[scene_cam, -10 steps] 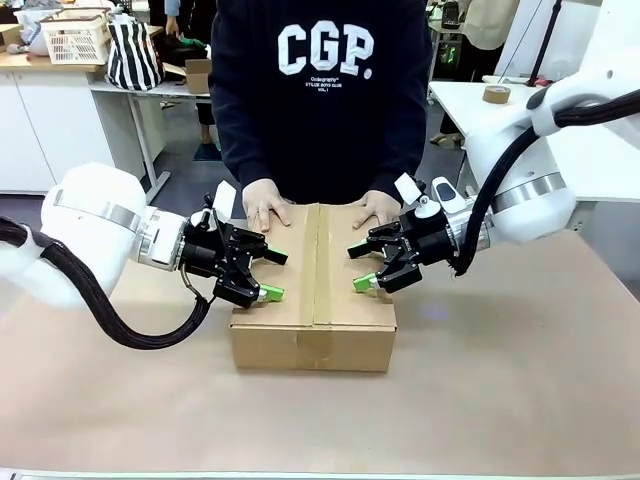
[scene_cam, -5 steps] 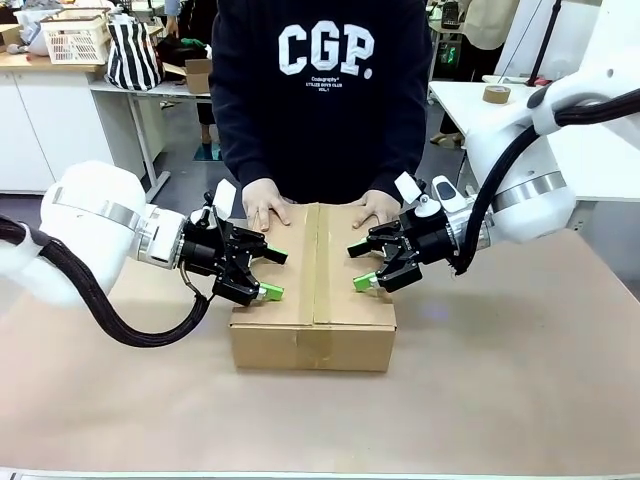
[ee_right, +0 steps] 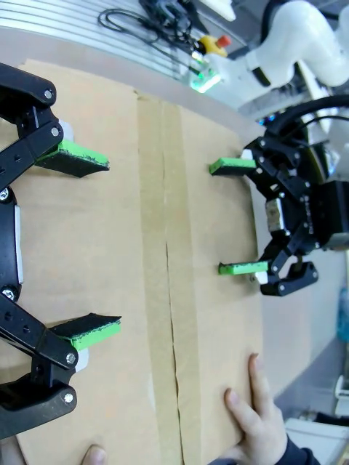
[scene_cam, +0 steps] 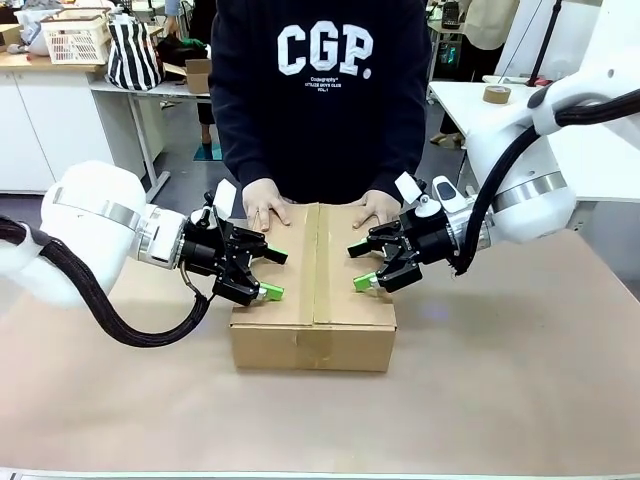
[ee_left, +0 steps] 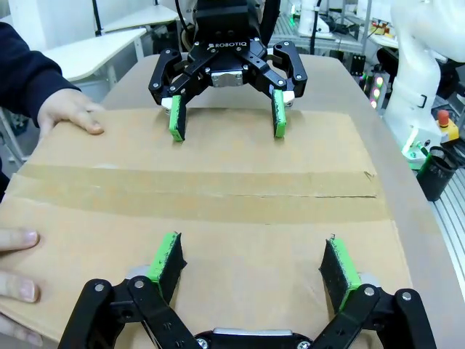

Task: Pack the gift set into the box.
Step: Press and hold the closed box until the human finishes sealing it.

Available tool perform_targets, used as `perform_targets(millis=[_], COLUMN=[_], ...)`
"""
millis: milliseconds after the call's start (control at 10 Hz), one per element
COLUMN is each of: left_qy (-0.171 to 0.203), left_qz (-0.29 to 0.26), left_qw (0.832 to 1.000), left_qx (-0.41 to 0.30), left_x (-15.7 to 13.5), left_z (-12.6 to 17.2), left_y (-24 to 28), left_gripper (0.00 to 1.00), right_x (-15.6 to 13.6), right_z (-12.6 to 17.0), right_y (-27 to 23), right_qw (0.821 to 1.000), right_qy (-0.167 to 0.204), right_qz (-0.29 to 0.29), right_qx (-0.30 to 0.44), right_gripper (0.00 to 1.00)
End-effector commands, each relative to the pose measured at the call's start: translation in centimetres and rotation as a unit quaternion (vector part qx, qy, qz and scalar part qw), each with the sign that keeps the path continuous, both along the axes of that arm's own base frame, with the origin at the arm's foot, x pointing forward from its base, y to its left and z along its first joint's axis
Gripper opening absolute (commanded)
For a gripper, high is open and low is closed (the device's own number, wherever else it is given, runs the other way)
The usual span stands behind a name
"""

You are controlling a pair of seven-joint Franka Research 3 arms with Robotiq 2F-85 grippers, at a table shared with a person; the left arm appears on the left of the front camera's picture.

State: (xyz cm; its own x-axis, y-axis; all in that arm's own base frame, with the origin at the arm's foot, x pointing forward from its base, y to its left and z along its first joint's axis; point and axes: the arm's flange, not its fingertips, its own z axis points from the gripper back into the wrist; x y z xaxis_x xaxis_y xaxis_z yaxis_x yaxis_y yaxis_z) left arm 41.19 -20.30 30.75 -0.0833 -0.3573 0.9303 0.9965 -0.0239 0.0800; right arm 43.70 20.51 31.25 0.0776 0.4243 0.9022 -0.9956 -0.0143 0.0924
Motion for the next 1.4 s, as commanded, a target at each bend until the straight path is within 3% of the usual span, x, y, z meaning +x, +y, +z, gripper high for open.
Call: perform_targets(millis=[0, 1300], left_qy=[-0.006, -0.006], left_qz=[0.000, 0.000], left_qw=[1.000, 1.000], left_qx=[-0.002, -0.002], left_x=[-0.14, -0.14], left_z=[-0.20, -0.20], left_y=[-0.06, -0.06], left_gripper=[1.00, 1.00], right_x=[-0.06, -0.06], right_z=[-0.20, -0.20], right_y=[-0.03, -0.03], right_qw=[1.000, 1.000], right_qy=[0.001, 0.001], right_qz=[-0.001, -0.001], right_qx=[-0.001, -0.001], right_gripper=[1.00, 1.00])
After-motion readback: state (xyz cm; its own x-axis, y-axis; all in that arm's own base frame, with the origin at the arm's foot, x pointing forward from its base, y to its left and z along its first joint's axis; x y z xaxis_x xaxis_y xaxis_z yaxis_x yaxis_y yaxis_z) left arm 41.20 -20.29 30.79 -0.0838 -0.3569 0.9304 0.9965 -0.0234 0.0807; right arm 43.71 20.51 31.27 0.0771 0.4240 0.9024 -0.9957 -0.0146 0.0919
